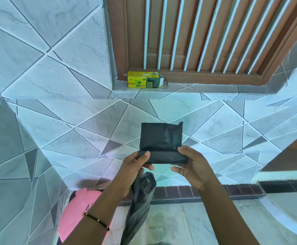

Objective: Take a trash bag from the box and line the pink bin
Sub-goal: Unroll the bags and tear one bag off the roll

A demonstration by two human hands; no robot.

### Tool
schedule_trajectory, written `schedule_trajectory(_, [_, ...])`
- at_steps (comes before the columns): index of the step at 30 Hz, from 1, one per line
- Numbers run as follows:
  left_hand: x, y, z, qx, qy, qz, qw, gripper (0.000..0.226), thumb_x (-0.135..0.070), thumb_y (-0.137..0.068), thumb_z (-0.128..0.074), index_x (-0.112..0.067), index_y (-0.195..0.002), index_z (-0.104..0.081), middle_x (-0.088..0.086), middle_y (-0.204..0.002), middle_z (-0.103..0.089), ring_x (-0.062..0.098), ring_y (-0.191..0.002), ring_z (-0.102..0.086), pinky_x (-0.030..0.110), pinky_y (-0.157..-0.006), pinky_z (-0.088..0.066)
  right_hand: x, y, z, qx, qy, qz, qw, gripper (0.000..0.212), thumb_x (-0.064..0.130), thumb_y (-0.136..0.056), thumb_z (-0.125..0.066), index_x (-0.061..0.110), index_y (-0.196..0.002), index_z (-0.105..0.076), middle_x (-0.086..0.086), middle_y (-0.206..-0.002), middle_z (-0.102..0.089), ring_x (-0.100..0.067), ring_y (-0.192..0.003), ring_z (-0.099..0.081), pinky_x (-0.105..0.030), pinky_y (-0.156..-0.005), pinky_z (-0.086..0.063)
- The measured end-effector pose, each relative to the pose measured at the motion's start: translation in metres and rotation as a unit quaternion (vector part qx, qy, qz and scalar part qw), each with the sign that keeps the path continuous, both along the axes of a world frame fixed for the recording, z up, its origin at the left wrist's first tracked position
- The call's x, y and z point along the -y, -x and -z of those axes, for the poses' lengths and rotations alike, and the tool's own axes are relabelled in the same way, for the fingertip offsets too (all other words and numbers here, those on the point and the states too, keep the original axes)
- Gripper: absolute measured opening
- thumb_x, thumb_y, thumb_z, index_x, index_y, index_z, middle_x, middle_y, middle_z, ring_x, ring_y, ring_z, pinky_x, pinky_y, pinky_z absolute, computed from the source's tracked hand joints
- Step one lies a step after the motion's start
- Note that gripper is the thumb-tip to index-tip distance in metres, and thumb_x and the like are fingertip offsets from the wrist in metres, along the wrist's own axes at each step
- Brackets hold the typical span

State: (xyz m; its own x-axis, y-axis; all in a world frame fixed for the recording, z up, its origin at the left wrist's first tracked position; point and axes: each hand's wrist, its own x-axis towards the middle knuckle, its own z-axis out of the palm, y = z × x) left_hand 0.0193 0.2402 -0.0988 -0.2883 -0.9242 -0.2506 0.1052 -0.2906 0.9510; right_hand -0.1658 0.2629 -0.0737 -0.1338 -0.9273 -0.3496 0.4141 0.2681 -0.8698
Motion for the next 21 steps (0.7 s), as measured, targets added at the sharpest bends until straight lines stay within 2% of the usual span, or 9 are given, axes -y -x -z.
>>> schedule_trajectory(3, [-0.001,-0.006,-0.002,0.072,0.033,0.018,0.997,0.026,-0.036,-0.091,-0.053,-0.016,-0.100,-0.067,0.001,-0.068,-0.072,0.005,-0.040,-0.037,0.014,-0.044,-0.034,-0.001,0.008,0.001,-0.039,-0.024,-0.019,0.999,0.005,0.007,-0.084,-0.061,0.007,-0.087,-0.058,-0.012,-0.083,-0.062,-0.022,-0.072,-0.063,-0.029,-0.051,-0.056])
schedule_trajectory(5, [-0.001,-0.005,-0.002,0.104,0.063,0.012,0.992,0.027,-0.034,-0.092,-0.052,-0.015,-0.106,-0.066,0.004,-0.075,-0.074,0.002,-0.040,-0.045,0.012,-0.048,-0.036,-0.001,0.011,0.000,-0.067,-0.030,-0.010,0.997,0.007,0.008,-0.083,-0.064,0.004,-0.087,-0.059,-0.013,-0.081,-0.065,-0.025,-0.071,-0.064,-0.030,-0.050,-0.056])
schedule_trajectory(7, [-0.003,-0.004,-0.003,0.109,0.088,0.000,0.990,0.025,-0.030,-0.093,-0.052,-0.014,-0.108,-0.065,0.008,-0.080,-0.073,-0.001,-0.041,-0.053,0.008,-0.048,-0.037,-0.002,0.012,-0.001,-0.105,-0.020,0.025,0.994,0.007,0.006,-0.083,-0.066,0.005,-0.080,-0.059,-0.012,-0.076,-0.065,-0.026,-0.069,-0.064,-0.032,-0.049,-0.057])
schedule_trajectory(10, [-0.003,-0.004,-0.003,0.090,0.088,-0.034,0.992,0.024,-0.027,-0.094,-0.052,-0.014,-0.108,-0.065,0.012,-0.083,-0.073,-0.001,-0.037,-0.052,0.005,-0.043,-0.034,-0.002,0.017,0.000,-0.166,0.028,0.086,0.982,0.007,0.002,-0.082,-0.065,0.006,-0.077,-0.063,-0.010,-0.069,-0.058,-0.022,-0.058,-0.052,-0.026,-0.046,-0.052])
schedule_trajectory(12, [-0.001,-0.008,-0.004,0.064,0.067,-0.047,0.995,0.023,-0.027,-0.093,-0.052,-0.013,-0.106,-0.066,0.015,-0.084,-0.073,0.000,-0.036,-0.048,0.009,-0.044,-0.034,-0.001,0.018,-0.001,-0.153,0.035,0.061,0.986,0.007,0.012,-0.086,-0.064,0.007,-0.082,-0.064,-0.010,-0.074,-0.055,-0.022,-0.060,-0.050,-0.027,-0.048,-0.051])
schedule_trajectory(15, [0.001,-0.010,-0.004,0.036,0.048,-0.039,0.997,0.025,-0.032,-0.092,-0.054,-0.016,-0.106,-0.067,0.013,-0.084,-0.076,0.005,-0.037,-0.034,0.014,-0.043,-0.032,-0.004,0.018,-0.003,-0.155,-0.065,-0.076,0.983,0.044,0.048,-0.085,-0.054,0.006,-0.094,-0.065,-0.015,-0.090,-0.064,-0.028,-0.070,-0.062,-0.034,-0.058,-0.056])
schedule_trajectory(17, [0.001,-0.010,-0.005,0.037,0.052,-0.038,0.997,0.024,-0.033,-0.092,-0.053,-0.019,-0.105,-0.067,0.012,-0.086,-0.076,0.005,-0.037,-0.033,0.014,-0.043,-0.032,-0.006,0.016,0.000,-0.109,-0.102,-0.157,0.976,0.065,0.061,-0.082,-0.045,0.003,-0.102,-0.065,-0.018,-0.099,-0.069,-0.030,-0.072,-0.066,-0.034,-0.060,-0.056])
schedule_trajectory(19, [-0.001,-0.009,-0.004,0.050,0.056,-0.028,0.997,0.024,-0.035,-0.092,-0.052,-0.020,-0.104,-0.067,0.002,-0.079,-0.076,0.007,-0.039,-0.032,0.016,-0.044,-0.032,-0.006,0.013,0.000,-0.042,-0.066,-0.167,0.983,0.056,0.052,-0.089,-0.043,0.003,-0.105,-0.065,-0.019,-0.104,-0.070,-0.031,-0.074,-0.067,-0.033,-0.060,-0.057])
schedule_trajectory(21, [-0.003,-0.007,-0.003,0.079,0.054,-0.027,0.995,0.023,-0.037,-0.092,-0.052,-0.020,-0.097,-0.067,-0.014,-0.052,-0.061,0.008,-0.042,-0.033,0.019,-0.048,-0.032,-0.005,0.011,0.000,-0.021,-0.005,-0.128,0.992,0.032,0.031,-0.092,-0.050,0.005,-0.104,-0.064,-0.017,-0.101,-0.071,-0.031,-0.076,-0.070,-0.032,-0.059,-0.058])
